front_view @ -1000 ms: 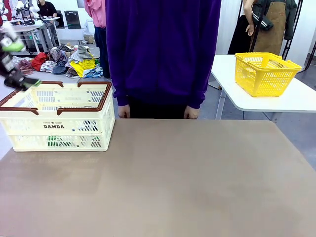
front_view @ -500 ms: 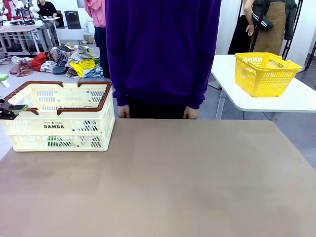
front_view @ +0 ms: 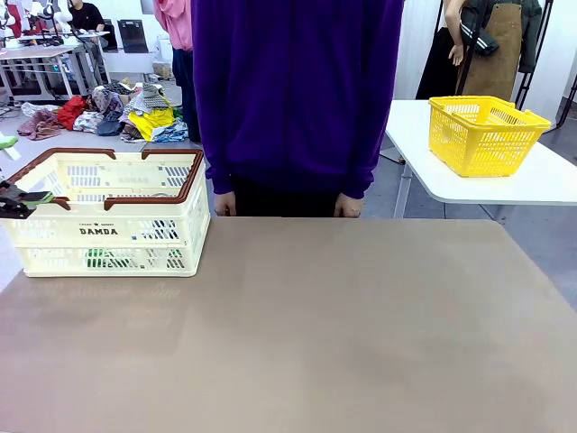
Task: Place the drinks into the Shopping basket.
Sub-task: Pick up one drink and place it into the Shopping basket.
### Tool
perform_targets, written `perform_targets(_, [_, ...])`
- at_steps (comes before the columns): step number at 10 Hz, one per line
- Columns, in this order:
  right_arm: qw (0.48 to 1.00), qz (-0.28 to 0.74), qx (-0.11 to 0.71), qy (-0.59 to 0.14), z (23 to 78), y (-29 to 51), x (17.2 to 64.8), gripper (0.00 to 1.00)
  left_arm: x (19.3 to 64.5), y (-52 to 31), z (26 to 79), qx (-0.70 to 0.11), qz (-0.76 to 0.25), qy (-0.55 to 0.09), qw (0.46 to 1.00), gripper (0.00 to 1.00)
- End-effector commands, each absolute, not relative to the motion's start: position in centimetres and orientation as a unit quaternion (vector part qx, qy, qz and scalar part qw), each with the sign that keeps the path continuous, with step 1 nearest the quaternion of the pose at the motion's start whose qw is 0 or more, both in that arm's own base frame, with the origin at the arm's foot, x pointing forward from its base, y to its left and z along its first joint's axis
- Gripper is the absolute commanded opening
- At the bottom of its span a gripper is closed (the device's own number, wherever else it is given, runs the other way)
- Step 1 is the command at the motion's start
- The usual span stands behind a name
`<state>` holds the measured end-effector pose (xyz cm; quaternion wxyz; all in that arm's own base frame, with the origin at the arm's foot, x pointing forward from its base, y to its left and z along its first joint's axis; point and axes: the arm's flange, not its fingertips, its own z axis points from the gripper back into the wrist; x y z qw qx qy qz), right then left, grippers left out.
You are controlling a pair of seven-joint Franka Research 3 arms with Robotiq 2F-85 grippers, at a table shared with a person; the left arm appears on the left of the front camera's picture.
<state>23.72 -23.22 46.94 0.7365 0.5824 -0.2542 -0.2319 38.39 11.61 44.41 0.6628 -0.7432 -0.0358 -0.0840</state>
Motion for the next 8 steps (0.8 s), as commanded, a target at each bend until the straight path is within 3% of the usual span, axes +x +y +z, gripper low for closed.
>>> perform_targets(1, [0.730, -0.226, 0.588, -0.264, 47.19, -23.28, 23.95, 1.00, 38.24, 11.74, 44.68, -0.747, -0.088, -0.037, 0.658, 1.00])
perform_targets(8, [0.730, -0.226, 0.588, -0.264, 47.19, -23.28, 23.95, 1.00, 38.24, 11.74, 44.68, -0.747, -0.088, -0.037, 0.658, 1.00])
